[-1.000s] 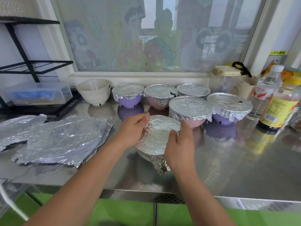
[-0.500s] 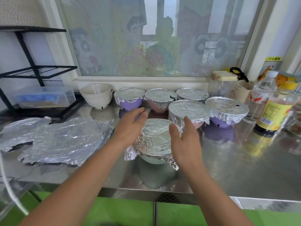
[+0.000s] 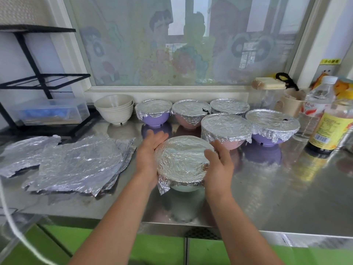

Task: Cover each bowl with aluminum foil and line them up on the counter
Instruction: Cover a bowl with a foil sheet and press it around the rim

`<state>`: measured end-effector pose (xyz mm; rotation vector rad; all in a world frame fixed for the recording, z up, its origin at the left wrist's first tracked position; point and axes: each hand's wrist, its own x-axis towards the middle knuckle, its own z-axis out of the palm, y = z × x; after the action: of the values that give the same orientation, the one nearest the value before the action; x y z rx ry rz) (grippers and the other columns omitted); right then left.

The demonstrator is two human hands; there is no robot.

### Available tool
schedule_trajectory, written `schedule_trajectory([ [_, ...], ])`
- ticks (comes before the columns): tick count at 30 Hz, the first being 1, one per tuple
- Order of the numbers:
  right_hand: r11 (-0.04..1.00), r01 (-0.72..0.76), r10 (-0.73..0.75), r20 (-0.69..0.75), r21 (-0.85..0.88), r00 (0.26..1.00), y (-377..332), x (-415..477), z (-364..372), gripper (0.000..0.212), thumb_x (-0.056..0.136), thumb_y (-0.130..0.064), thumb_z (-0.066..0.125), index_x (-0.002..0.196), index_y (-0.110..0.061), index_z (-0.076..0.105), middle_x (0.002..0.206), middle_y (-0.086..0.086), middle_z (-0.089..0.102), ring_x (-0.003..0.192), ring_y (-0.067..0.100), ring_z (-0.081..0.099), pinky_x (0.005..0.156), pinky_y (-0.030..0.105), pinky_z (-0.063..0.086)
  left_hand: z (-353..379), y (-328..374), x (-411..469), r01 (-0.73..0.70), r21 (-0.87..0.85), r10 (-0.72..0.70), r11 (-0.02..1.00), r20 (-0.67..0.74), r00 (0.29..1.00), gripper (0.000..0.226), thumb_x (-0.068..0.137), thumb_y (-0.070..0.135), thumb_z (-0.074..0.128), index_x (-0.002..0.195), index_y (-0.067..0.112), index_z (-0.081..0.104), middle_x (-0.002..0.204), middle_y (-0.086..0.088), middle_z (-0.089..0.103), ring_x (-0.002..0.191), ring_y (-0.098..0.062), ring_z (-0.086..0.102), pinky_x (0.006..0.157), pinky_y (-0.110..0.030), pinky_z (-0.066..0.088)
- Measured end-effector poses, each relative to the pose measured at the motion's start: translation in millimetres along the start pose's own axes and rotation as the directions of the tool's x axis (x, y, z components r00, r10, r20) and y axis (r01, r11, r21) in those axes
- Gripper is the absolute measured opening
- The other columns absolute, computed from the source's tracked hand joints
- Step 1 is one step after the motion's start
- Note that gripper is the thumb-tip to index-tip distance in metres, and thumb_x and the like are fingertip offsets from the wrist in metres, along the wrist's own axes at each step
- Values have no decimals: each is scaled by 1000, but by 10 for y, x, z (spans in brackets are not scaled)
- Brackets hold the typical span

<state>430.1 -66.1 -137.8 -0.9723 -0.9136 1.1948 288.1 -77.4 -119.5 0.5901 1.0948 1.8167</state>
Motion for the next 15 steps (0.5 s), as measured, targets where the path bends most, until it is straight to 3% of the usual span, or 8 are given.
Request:
schedule_trajectory([
  [3, 996, -38, 37, 24, 76, 999, -4, 53, -5, 42, 94, -5, 54, 135, -14, 53, 128, -2, 59, 115, 11, 56, 78, 10, 45, 7, -66, -82, -89, -88, 82, 992, -78, 994, 65, 82, 55, 58, 125, 7, 57, 123, -9, 64, 119, -21, 58, 109, -44, 38],
  [6, 988, -92, 89, 31, 122, 996, 39, 104, -6, 41, 96, -7, 51, 137, -8, 53, 128, 6, 61, 119, 18, 57, 86, 22, 47, 62, -104, -151, -128, -149, 106, 981, -147, 983, 57, 92, 46, 50, 131, 4, 52, 128, -16, 60, 122, -27, 55, 106, -43, 40],
  [9, 982, -108, 108, 9, 153, 994, 43, 118, 3, 37, 97, -9, 48, 133, -6, 56, 127, 6, 63, 118, 18, 57, 87, 23, 46, 70, -138, -156, -147, -199, 107, 969, -198, 974, 56, 100, 42, 35, 135, 1, 49, 131, -18, 57, 123, -29, 54, 104, -42, 42],
  [12, 965, -121, 118, 27, 234, 993, 65, 153, 6, 26, 95, -18, 51, 114, -13, 69, 113, 4, 69, 110, 20, 62, 92, 32, 48, 52, -175, -175, -172, -257, 118, 951, -212, 970, 59, 99, 44, 32, 133, -2, 50, 128, -17, 58, 121, -28, 55, 95, -34, 46],
  [14, 923, -182, 160, 89, 339, 983, 56, 147, 20, 22, 97, -21, 50, 94, -16, 71, 92, 3, 72, 93, 21, 66, 80, 31, 51, 44, -241, -208, -186, -281, 143, 942, -167, 976, 60, 97, 50, 36, 127, 0, 51, 115, -13, 62, 110, -27, 58, 83, -31, 52],
  [15, 899, -208, 176, 116, 386, 978, 51, 133, 23, 24, 98, -25, 49, 94, -14, 70, 90, 4, 71, 91, 22, 66, 77, 30, 52, 42, -282, -224, -181, -301, 148, 936, -127, 981, 63, 92, 56, 44, 124, 3, 51, 108, -12, 63, 104, -27, 59, 79, -32, 53],
])
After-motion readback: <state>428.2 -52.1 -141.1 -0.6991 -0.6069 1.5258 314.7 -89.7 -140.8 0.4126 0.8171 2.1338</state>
